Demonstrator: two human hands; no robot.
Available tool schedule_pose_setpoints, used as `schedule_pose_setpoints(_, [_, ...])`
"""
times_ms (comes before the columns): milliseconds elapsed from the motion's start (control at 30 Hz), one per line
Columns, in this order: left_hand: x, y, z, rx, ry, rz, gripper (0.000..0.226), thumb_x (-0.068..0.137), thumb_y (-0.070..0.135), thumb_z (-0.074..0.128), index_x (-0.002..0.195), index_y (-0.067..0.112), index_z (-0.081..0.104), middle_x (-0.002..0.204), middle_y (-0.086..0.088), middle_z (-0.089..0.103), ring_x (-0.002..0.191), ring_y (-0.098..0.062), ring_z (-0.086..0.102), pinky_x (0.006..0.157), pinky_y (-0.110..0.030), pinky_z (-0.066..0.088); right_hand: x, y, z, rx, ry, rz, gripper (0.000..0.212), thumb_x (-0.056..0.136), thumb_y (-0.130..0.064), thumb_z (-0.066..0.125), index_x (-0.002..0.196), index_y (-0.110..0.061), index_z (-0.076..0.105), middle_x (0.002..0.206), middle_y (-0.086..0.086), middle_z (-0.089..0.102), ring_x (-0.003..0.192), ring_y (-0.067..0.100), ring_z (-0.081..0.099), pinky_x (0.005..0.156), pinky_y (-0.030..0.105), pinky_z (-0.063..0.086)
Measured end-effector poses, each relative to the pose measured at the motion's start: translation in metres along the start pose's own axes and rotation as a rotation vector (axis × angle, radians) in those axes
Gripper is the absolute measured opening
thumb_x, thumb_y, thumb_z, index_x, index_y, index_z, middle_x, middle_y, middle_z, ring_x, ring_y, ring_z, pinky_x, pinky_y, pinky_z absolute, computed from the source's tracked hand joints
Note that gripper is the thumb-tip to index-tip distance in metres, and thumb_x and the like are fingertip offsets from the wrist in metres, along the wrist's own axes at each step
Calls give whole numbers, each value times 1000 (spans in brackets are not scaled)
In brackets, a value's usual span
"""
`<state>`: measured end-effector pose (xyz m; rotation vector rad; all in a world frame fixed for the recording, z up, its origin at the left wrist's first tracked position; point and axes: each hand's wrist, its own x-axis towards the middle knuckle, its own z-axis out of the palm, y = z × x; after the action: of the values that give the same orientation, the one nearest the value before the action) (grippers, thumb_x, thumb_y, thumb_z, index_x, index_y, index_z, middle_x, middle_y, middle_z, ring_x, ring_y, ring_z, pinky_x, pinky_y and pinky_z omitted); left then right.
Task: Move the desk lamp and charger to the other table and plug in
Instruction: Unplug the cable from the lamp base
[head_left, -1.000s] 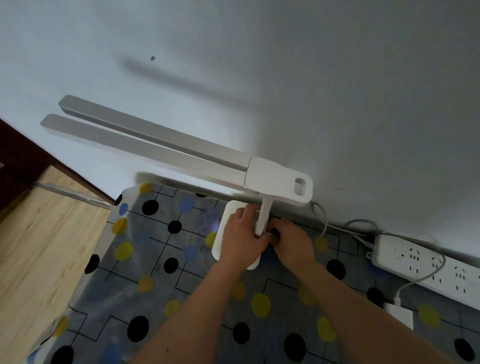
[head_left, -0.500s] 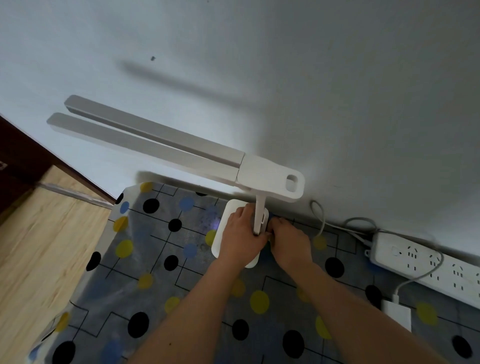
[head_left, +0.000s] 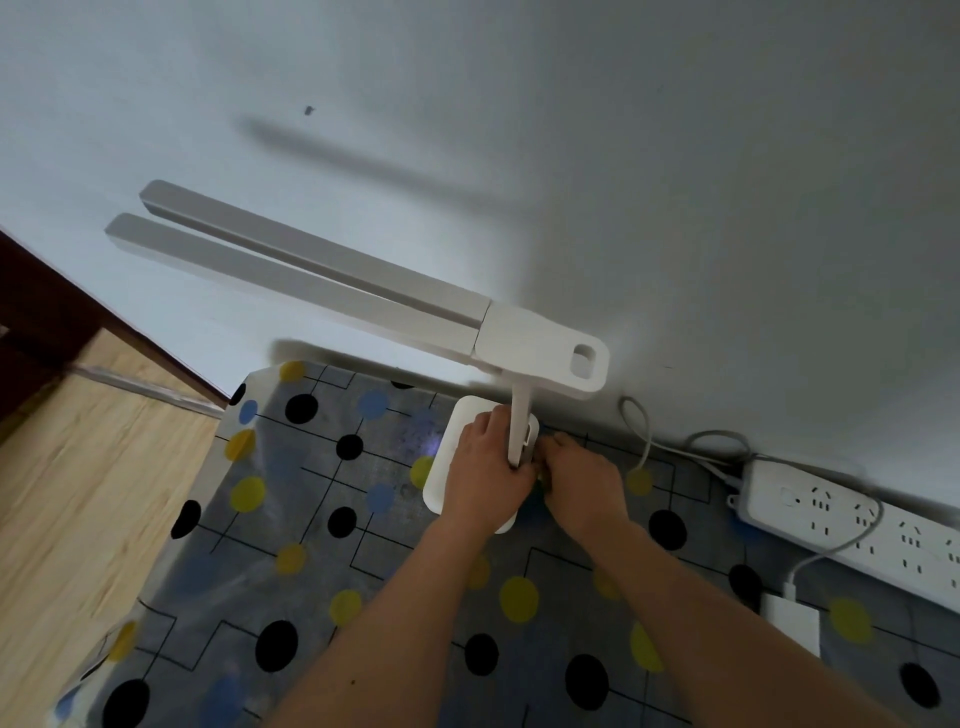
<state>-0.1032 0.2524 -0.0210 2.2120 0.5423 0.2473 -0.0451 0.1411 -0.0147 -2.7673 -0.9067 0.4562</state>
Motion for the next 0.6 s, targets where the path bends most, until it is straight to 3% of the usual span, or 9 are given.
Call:
schedule_pose_setpoints(167, [-1, 2, -1, -11, -22, -13, 46, 75, 14, 64, 119, 12, 52, 108, -9, 59, 100, -27, 56, 87, -45, 50, -7, 16, 0, -33, 13, -69, 18, 88, -7, 52, 102, -17, 53, 105, 1, 58, 78, 23, 60, 57, 29, 36])
schedule_pose_setpoints(233, [-1, 0, -2, -6, -15, -23, 50, 73, 13, 65, 121, 13, 50, 110, -9, 58, 101, -27, 55, 88, -45, 50, -13, 24, 1, -13, 15, -63, 19, 88, -7, 53, 104, -18, 53, 104, 1, 59, 76, 22, 59, 56, 30, 39])
schedule_pose_setpoints(300, [-1, 0, -2, -1, -10, -33, 50, 73, 14, 66, 120, 14, 50, 110, -9, 58, 102, -27, 55, 88, -45, 50, -18, 28, 1, 29, 18, -38, 27, 90, -10, 54, 115, -20, 53, 108, 2, 59, 80, 22, 60, 61, 32, 48])
schedule_pose_setpoints(433, [-2, 0, -3, -3, -24, -41, 45, 73, 14, 66, 115, 12, 51, 106, -8, 59, 99, -27, 55, 85, -44, 50, -28, 27, -3, 75, 25, -32, 47, 89, -13, 57, 132, -25, 45, 123, 2, 55, 89, 23, 62, 67, 31, 52])
schedule_pose_setpoints(600, [-2, -1, -4, 24, -13, -48, 46, 75, 17, 68, 118, 12, 52, 109, -9, 59, 101, -27, 55, 83, -34, 45, -42, 27, -25, 144, 177, -119, 33, 90, -8, 54, 119, -20, 60, 118, 3, 61, 83, 24, 64, 65, 33, 52])
